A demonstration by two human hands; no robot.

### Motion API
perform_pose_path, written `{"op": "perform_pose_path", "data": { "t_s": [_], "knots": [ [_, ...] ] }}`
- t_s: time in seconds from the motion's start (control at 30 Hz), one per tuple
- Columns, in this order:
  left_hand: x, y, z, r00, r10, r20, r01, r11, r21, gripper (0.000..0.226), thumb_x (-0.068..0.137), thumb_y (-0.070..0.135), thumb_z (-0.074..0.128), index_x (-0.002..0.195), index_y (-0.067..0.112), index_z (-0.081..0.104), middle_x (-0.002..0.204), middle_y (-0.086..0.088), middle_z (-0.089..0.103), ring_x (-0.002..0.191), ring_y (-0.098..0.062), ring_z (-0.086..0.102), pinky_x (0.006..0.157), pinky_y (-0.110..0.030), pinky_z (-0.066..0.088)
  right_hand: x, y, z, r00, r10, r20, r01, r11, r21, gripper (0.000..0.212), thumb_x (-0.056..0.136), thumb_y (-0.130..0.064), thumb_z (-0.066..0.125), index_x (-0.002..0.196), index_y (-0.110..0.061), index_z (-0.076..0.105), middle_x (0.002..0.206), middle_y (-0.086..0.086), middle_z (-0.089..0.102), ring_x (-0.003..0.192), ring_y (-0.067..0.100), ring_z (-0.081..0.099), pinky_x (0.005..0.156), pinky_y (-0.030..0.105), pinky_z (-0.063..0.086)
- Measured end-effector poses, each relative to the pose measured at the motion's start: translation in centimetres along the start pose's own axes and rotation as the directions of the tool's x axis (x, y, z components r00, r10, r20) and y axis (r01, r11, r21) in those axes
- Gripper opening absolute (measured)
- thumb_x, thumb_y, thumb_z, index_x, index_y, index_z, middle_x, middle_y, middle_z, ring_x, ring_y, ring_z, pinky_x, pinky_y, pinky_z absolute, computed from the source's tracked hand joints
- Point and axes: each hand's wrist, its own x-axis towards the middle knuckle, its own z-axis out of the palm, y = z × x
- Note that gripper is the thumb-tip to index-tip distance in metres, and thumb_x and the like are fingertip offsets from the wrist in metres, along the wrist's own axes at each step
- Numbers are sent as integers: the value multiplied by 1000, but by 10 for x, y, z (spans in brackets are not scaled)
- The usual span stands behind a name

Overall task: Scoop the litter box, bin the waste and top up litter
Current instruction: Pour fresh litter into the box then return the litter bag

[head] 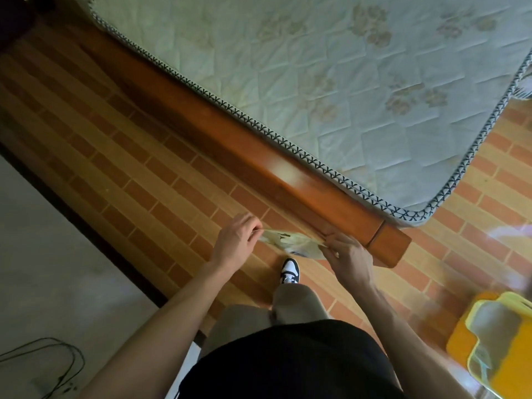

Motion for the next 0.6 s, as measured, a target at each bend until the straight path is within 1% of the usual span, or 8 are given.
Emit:
{"op": "perform_pose_path", "data": {
  "t_s": [0.13, 0.23, 0.33, 0.43, 0.53, 0.6],
  "knots": [
    [11, -25, -12, 999, 22, 27, -22, 1000, -11, 9, 97, 16, 70, 92, 13, 63, 94, 4, 63, 81, -6, 49, 67, -20, 43, 12, -22, 12, 999, 35, -7, -35, 999, 2, 5, 89, -30, 77, 85, -27, 77, 83, -10, 65, 81, 17, 61, 52, 25, 34],
    [22, -46, -20, 997, 47, 54, -45, 998, -34, 9, 96, 17, 70, 93, 14, 63, 93, 5, 62, 83, -8, 53, 68, -23, 48, 17, -38, 24, 998, 64, -13, -64, 998, 5, 3, 89, -30, 76, 88, -28, 78, 83, -11, 64, 80, 16, 61, 51, 25, 35],
    [35, -66, -27, 991, 87, 102, -83, 995, -49, 9, 96, 17, 70, 92, 15, 62, 93, 6, 62, 82, -11, 57, 67, -24, 50, 19, -51, 39, 994, 102, -42, -101, 995, 20, 2, 88, -28, 77, 87, -26, 78, 82, -10, 63, 79, 19, 61, 51, 28, 40],
    [50, -87, -32, 978, 136, 160, -127, 990, -63, 7, 97, 20, 68, 94, 17, 63, 93, 7, 62, 80, -10, 57, 66, -25, 52, 20, -68, 53, 982, 171, -78, -170, 985, 16, 3, 88, -26, 78, 85, -27, 77, 81, -11, 62, 79, 20, 61, 52, 26, 37],
    [62, -104, -29, 955, 224, 195, -213, 974, -74, 6, 99, 23, 64, 96, 18, 62, 94, 7, 61, 80, -12, 58, 65, -27, 54, 21, -80, 66, 959, 241, -151, -245, 970, -10, 4, 86, -22, 80, 83, -24, 77, 79, -9, 63, 79, 21, 63, 55, 25, 34],
    [70, -113, -26, 929, 312, 199, -297, 950, -99, 8, 99, 24, 60, 96, 17, 62, 94, 6, 60, 81, -13, 57, 69, -30, 55, 22, -83, 74, 942, 270, -197, -278, 961, -12, 4, 85, -20, 81, 83, -22, 77, 80, -8, 64, 81, 22, 64, 58, 24, 33]
  ]
}}
